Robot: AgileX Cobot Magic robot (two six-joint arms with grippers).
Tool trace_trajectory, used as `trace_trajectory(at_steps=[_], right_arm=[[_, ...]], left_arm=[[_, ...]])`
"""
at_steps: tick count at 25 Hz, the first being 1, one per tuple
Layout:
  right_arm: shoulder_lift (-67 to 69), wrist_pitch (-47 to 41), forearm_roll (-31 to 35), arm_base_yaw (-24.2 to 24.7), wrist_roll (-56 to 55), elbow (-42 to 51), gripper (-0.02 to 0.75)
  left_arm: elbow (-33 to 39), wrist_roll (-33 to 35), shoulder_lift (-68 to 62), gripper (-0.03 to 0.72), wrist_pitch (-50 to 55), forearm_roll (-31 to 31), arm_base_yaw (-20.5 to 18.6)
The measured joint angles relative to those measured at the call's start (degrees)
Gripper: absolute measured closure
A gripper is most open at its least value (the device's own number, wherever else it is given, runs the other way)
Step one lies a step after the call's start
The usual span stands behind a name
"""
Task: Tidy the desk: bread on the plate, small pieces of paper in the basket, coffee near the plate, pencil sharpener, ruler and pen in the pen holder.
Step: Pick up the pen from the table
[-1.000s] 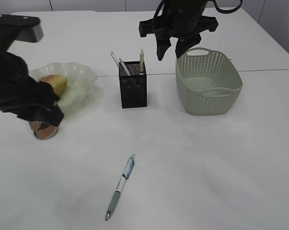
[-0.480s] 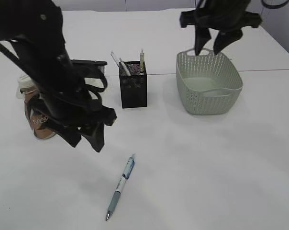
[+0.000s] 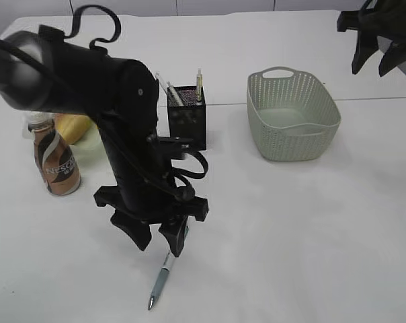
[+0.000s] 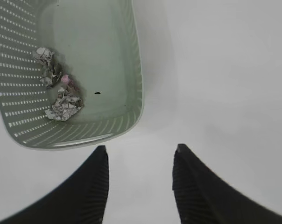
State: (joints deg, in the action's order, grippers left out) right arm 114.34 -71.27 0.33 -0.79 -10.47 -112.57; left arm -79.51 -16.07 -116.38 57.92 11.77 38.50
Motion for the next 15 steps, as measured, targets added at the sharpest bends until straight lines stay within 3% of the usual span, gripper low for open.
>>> trace_trajectory(at_steps=[15], right_arm=[[0.0,0.0,2.5,0.2,0.9,0.0,0.407]], left_arm=[[-1.0,-0.2,-6.1,0.322,-4.5,-1.1,0.0]])
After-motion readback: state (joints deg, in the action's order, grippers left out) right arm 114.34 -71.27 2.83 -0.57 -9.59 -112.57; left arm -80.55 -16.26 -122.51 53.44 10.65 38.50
